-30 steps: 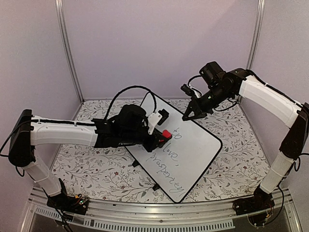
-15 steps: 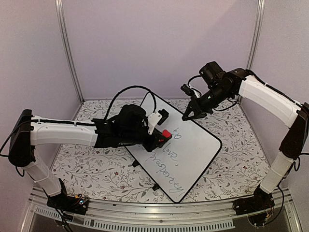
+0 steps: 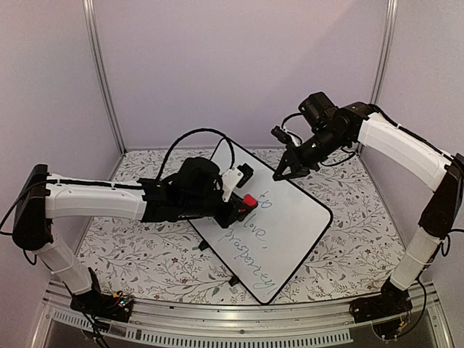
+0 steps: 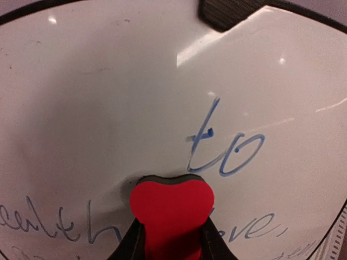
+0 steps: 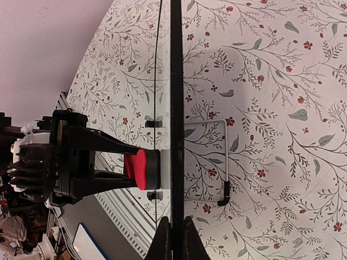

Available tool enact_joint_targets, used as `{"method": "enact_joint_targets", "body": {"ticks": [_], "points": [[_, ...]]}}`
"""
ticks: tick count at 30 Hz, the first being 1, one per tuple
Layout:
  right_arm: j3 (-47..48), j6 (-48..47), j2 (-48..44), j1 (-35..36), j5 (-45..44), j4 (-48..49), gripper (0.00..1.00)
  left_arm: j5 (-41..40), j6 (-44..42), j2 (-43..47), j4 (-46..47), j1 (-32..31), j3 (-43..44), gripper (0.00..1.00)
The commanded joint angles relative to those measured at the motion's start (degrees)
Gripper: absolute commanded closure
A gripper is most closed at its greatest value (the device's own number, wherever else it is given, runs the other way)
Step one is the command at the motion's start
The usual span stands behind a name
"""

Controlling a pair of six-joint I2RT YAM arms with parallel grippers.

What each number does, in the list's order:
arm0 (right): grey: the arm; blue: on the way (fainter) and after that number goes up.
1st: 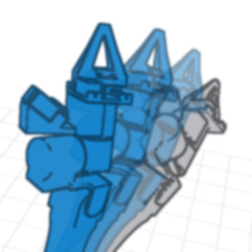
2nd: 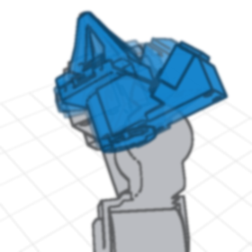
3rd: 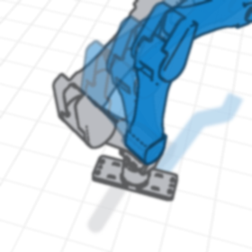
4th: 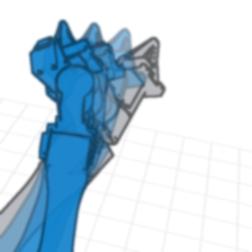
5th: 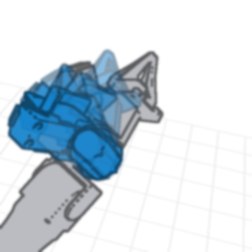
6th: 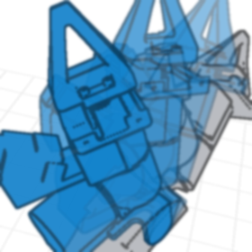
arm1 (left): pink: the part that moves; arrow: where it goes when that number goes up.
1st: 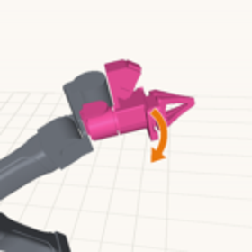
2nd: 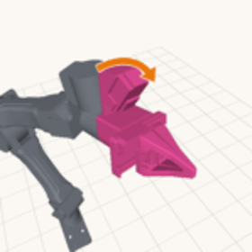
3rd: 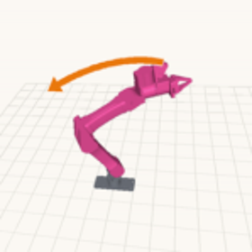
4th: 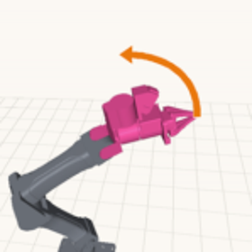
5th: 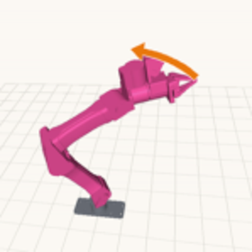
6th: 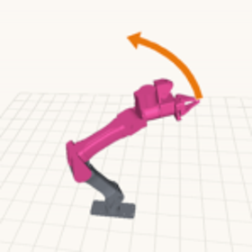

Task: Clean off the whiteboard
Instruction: Erase the center of the whiteboard.

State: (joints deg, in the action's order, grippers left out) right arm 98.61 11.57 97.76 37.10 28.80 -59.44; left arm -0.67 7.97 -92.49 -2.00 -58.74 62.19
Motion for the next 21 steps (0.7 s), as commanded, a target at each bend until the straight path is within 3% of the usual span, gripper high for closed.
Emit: {"method": "enact_joint_targets", "body": {"ticks": [1,9,21], "points": [[1.8,0.6,1.0,2.6,5.0,1.2,1.0,-0.8,-0.4,0.4,3.8,-1.3,-1.4,1.0],[2.4,1.0,1.6,2.6,4.8,0.4,1.0,-1.6,0.0,3.0,13.1,-1.6,-7.9,1.0],[2.2,0.7,1.3,2.5,4.7,0.5,1.0,-2.5,-0.8,2.0,15.1,-1.6,-6.9,1.0]]}}
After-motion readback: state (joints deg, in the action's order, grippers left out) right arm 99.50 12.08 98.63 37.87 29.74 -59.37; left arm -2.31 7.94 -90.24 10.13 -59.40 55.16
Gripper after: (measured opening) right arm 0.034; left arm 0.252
